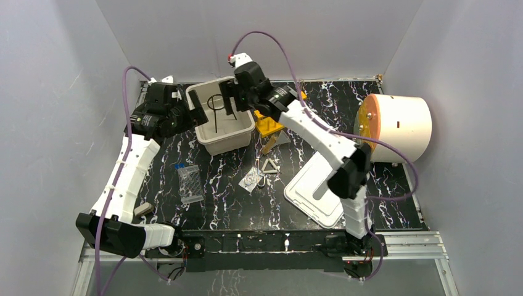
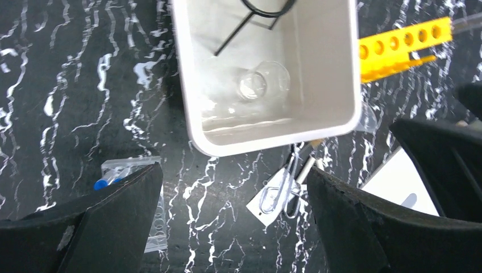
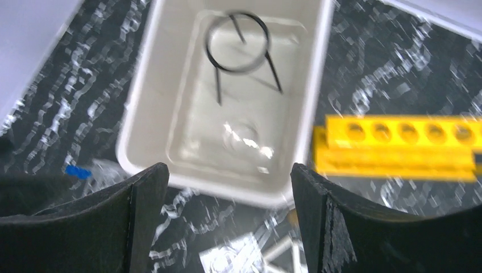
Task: Organize the chemistry lab equipment
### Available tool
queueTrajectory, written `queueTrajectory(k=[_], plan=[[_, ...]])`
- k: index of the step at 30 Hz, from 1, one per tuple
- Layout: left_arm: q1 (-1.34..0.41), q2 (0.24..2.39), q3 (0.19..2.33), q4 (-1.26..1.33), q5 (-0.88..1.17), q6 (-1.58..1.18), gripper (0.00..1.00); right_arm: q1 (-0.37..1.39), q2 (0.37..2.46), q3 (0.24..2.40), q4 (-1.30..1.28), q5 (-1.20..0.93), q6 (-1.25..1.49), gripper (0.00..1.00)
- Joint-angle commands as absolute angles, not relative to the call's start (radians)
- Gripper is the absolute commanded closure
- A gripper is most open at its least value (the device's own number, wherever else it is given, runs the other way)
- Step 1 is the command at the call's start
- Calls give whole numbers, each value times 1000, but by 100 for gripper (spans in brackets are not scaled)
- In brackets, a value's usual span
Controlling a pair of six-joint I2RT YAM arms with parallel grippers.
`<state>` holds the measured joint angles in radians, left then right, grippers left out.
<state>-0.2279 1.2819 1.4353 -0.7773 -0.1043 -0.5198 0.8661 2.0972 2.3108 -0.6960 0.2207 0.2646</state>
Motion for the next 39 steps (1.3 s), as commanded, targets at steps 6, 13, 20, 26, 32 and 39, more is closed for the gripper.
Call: queueTrajectory(k=[6, 13, 20, 26, 32, 39], plan=[[-314, 1281, 1496, -684, 124, -406, 2, 770, 1543, 1561, -581, 413, 544, 14], [-362, 1328, 1498, -654, 163, -405, 2, 649, 1425, 1205, -429, 335, 830, 17], [-365, 1330, 1471, -628, 198, -435, 2, 586, 1591, 1242, -358, 344, 922, 17], [-366, 1330, 1457, -621, 193, -447, 2, 585, 1742, 1322, -354, 378, 1006, 17], [-366, 1326, 1450, -623, 191, -447, 2, 584, 1858, 1411, -426, 420, 1008, 18], [-365, 1334, 1449, -621, 192, -445, 2, 584, 1948, 1455, -471, 498, 991, 19]])
